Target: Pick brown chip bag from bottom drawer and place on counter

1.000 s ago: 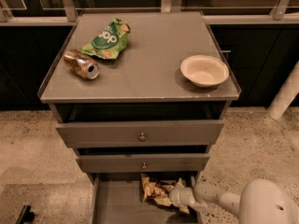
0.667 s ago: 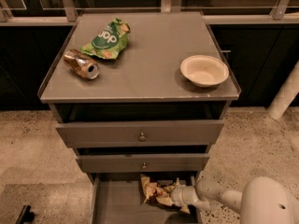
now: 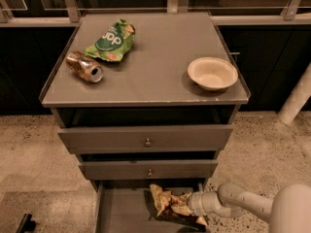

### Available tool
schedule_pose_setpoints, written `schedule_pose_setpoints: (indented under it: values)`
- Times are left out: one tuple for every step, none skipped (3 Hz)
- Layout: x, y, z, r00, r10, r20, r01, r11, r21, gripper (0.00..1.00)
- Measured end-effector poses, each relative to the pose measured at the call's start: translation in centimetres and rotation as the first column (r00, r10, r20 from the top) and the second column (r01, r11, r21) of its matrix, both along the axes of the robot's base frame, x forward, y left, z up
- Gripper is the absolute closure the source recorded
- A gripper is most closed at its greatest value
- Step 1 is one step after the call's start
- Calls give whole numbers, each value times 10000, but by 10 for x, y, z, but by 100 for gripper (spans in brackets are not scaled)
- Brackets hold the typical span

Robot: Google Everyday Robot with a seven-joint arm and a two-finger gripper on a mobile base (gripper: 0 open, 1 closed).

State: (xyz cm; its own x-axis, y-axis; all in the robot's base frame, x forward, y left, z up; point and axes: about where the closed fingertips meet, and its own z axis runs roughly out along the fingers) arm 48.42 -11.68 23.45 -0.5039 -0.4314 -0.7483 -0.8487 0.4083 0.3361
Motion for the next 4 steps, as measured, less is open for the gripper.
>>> schedule_pose_setpoints:
  values:
    - [-12,-13,32,10000,23,-11,-23,10000,18,100]
    - [-17,-24,67,9986,-99,529,96,9999,53,100]
    - [-18,-27,74,9979,-137,629,134,9999,55,100]
    - [-22,-19,88,9944,506,926,-563,9966,598,100]
